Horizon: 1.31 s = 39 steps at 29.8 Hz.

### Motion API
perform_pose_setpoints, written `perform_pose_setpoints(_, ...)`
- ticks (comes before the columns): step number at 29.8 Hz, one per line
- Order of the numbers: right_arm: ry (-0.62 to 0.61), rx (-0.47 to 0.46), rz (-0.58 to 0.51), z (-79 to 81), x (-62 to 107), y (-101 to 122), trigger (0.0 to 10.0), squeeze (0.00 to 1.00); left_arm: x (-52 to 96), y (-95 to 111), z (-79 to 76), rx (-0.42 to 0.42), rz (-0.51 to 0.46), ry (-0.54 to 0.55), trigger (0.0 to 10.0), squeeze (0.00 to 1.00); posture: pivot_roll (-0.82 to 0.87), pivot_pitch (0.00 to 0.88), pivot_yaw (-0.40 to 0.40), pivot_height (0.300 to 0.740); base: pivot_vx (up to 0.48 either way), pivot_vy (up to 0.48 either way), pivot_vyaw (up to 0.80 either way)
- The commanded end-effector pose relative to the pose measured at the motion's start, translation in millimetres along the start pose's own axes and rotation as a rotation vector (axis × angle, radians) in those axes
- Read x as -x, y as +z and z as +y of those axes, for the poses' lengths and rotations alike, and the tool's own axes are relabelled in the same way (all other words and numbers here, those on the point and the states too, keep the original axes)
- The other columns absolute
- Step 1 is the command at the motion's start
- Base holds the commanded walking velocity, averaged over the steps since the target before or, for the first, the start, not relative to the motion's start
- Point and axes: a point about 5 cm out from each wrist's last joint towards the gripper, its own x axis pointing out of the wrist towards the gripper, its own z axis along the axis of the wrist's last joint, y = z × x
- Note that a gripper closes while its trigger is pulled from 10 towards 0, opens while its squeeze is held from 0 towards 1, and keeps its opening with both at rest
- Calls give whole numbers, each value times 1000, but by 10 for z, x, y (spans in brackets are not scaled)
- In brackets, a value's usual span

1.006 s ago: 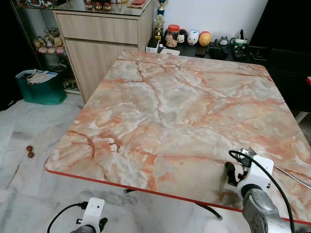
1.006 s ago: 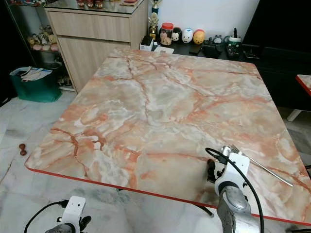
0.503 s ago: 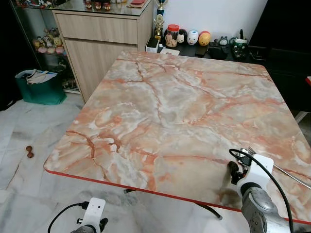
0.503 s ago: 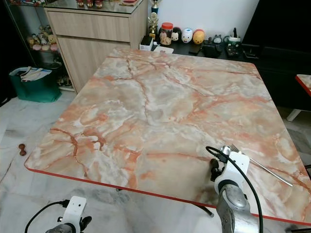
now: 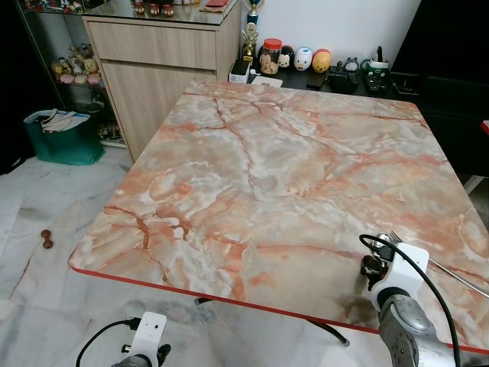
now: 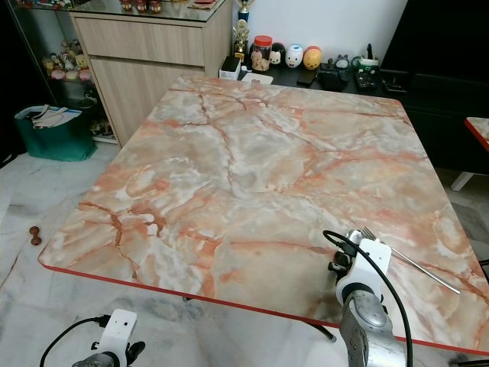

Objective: Setting the table

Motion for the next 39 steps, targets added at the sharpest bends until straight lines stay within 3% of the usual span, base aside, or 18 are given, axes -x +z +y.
perform_pose_setpoints(1, -12, -3, 28, -32, 0, -69, 0, 0, 3, -31, -10, -9, 16, -11, 10000, 0, 72, 0, -51, 740, 0, 0, 0)
perform_pose_setpoints(13, 3, -2, 19, 10, -29, -37, 0, 0, 5, -50, -19, -10, 26, -17, 10000, 0, 75, 0, -51, 740, 0, 0, 0)
perform_pose_setpoints(22, 28, 69, -65, 73, -46, 101, 0, 0, 7, -67, -27, -14, 32, -15, 10000, 0, 75, 0, -54, 740, 0, 0, 0)
perform_pose_setpoints(23, 30, 79, -79, 79, -46, 123, 275, 0, 7, -69, -29, -15, 33, -15, 10000, 0, 73, 0, -55, 740, 0, 0, 0)
perform_pose_setpoints(24, 27, 104, -125, 86, -42, 198, 10000, 0, 8, -73, -29, -17, 35, -12, 10000, 0, 74, 0, -56, 740, 0, 0, 0)
perform_pose_setpoints(29, 37, 135, -246, 117, -14, 383, 10000, 0, 11, -88, -25, -17, 40, -7, 10000, 0, 74, 0, -56, 740, 0, 0, 0)
perform_pose_setpoints(30, 60, 169, -338, 167, 36, 517, 10000, 0, 14, -106, -22, -17, 45, -3, 10000, 0, 69, 0, -55, 740, 0, 0, 0)
perform_pose_setpoints(33, 92, 208, -473, 230, 159, 681, 10000, 0, 19, -130, -21, -15, 52, 1, 10000, 0, 70, 0, -55, 740, 0, 0, 0)
perform_pose_setpoints(39, 145, 282, -632, 286, 419, 776, 10000, 0, 31, -176, -7, 1, 61, 11, 10000, 0, 62, 0, -45, 740, 0, 0, 0)
